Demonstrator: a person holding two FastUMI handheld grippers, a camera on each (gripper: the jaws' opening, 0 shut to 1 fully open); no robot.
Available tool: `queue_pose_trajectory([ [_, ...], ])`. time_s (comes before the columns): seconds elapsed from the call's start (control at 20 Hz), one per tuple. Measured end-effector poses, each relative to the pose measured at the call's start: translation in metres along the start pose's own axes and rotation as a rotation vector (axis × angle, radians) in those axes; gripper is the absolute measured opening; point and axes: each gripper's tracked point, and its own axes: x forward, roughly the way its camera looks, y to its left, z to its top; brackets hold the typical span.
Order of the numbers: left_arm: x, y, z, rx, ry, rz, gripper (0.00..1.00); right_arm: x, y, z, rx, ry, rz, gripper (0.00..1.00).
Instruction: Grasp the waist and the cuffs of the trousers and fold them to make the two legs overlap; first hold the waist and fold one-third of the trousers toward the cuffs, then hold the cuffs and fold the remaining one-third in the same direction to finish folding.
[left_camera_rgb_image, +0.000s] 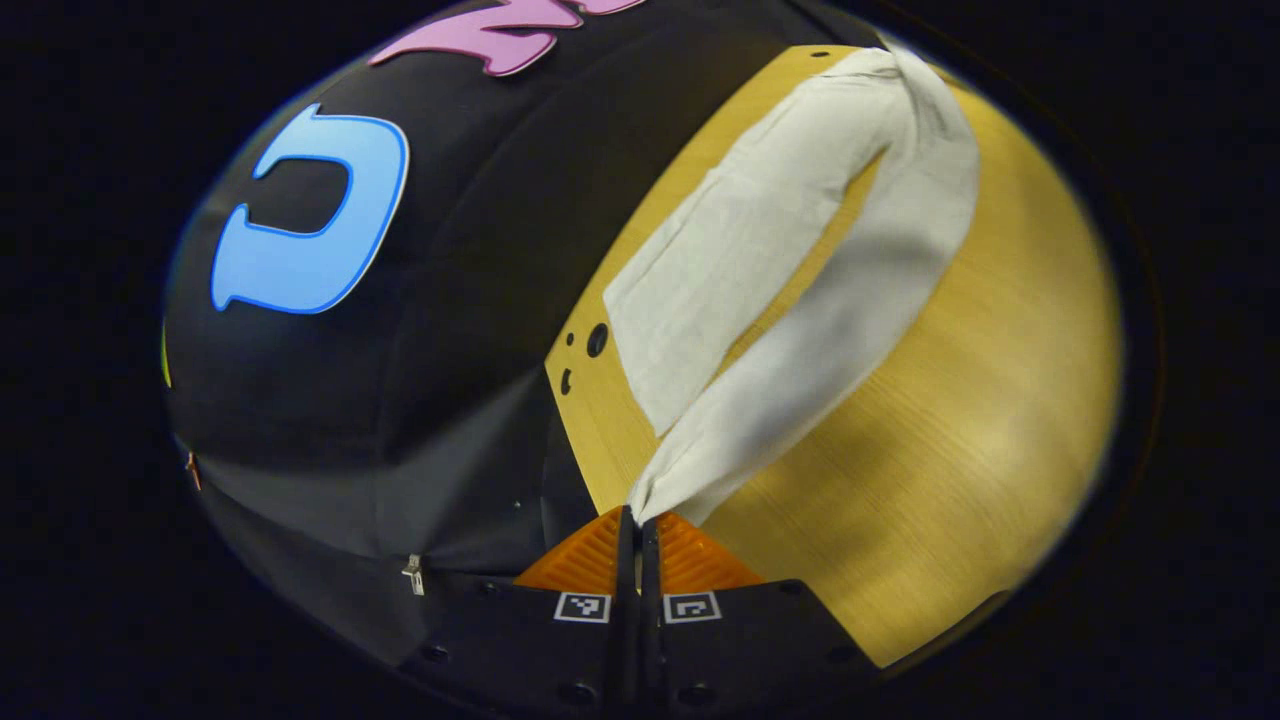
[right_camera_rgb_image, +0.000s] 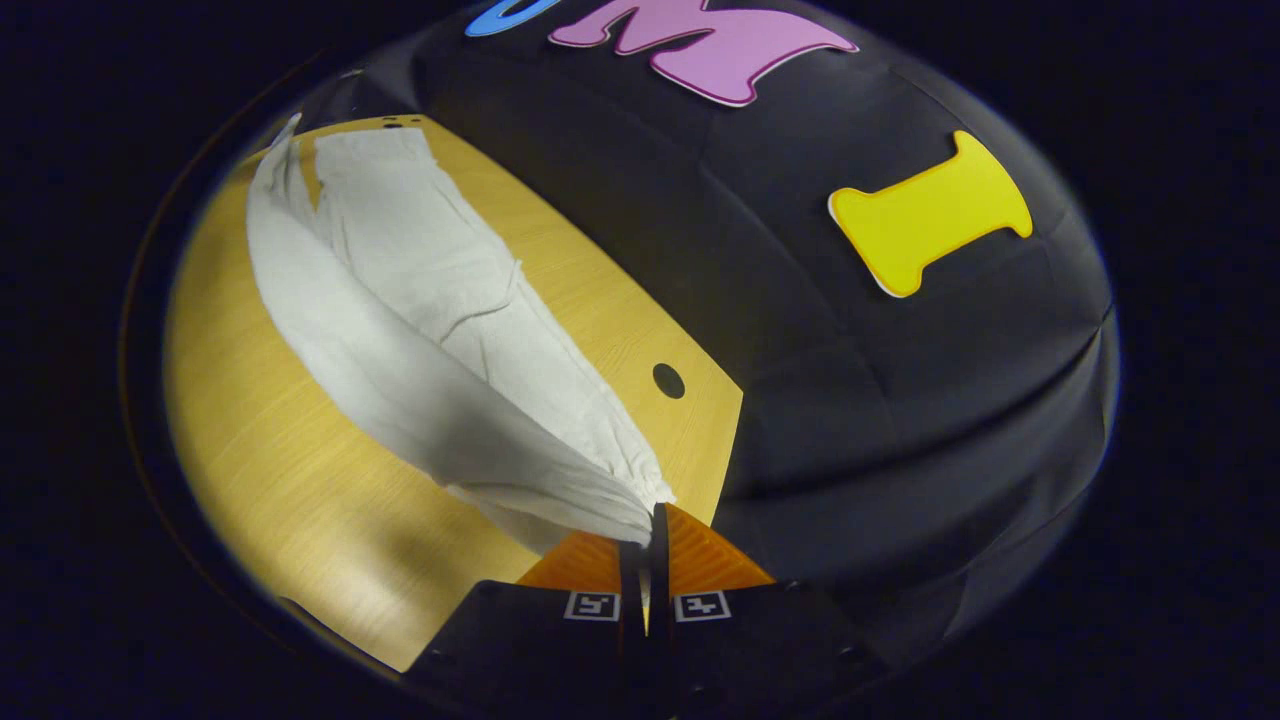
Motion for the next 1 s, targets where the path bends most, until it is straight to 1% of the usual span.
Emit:
queue_pose_trajectory([
  [0.2, 0.026, 0.024, 0.039, -0.079, -0.019, 0.025, 0.05, 0.03, -0.018, 0.038, 0.098, -0.032, -0.025, 0.05],
  [0.25, 0.034, 0.028, 0.048, -0.097, -0.025, 0.025, 0.05, 0.041, -0.025, 0.048, 0.12, -0.042, -0.033, 0.1],
  [0.3, 0.043, 0.032, 0.056, -0.126, -0.027, 0.024, 0.05, 0.049, -0.029, 0.055, 0.15, -0.044, -0.039, 0.05],
  [0.4, 0.061, 0.03, 0.074, -0.264, -0.019, -0.017, 0.05, 0.064, -0.036, 0.065, 0.211, -0.043, -0.051, 0.05],
  [0.45, 0.071, 0.032, 0.085, -0.318, -0.023, -0.025, 0.05, 0.073, -0.038, 0.07, 0.241, -0.04, -0.056, 0.05],
  [0.5, 0.08, 0.042, 0.094, -0.344, -0.027, -0.018, 0.05, 0.082, -0.041, 0.073, 0.271, -0.035, -0.061, 0.05],
  [0.6, 0.106, 0.054, 0.114, -0.357, -0.039, -0.017, 0.05, 0.095, -0.041, 0.073, 0.331, -0.022, -0.07, 0.05],
  [0.65, 0.118, 0.054, 0.124, -0.355, -0.042, -0.025, 0.05, 0.103, -0.04, 0.072, 0.374, -0.009, -0.071, 0.0],
  [0.7, 0.129, 0.052, 0.132, -0.35, -0.044, -0.032, 0.05, 0.11, -0.039, 0.068, 0.404, 0.015, -0.077, 0.05],
  [0.8, 0.148, 0.046, 0.141, -0.362, -0.031, -0.05, 0.05, 0.112, -0.042, 0.066, 0.444, 0.045, -0.085, 0.05],
  [0.85, 0.157, 0.046, 0.146, -0.374, -0.033, -0.044, 0.05, 0.112, -0.043, 0.066, 0.474, 0.056, -0.084, 0.05],
  [1.0, 0.179, 0.044, 0.153, -0.452, -0.033, -0.029, 0.05, 0.111, -0.041, 0.061, 0.617, 0.103, -0.058, 0.06],
])
